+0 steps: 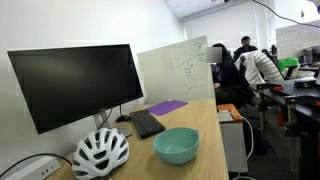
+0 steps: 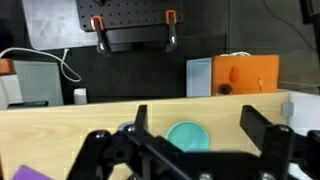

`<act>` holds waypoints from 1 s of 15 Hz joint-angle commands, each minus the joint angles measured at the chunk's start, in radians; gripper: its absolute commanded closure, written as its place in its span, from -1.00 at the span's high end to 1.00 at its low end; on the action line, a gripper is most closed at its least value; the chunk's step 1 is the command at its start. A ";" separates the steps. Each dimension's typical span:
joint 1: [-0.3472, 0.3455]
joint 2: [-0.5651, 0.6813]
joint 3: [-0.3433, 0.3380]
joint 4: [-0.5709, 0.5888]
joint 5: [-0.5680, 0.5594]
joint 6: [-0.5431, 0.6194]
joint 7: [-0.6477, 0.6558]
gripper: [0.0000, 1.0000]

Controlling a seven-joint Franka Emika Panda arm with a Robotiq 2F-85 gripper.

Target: Put the marker in the bowl

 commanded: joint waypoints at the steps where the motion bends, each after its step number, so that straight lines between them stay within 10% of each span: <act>1: -0.017 0.001 0.014 0.002 0.006 -0.003 -0.008 1.00; 7: -0.030 0.002 0.034 -0.015 -0.007 0.057 0.039 1.00; 15: -0.062 0.272 0.095 -0.187 -0.136 0.840 0.092 1.00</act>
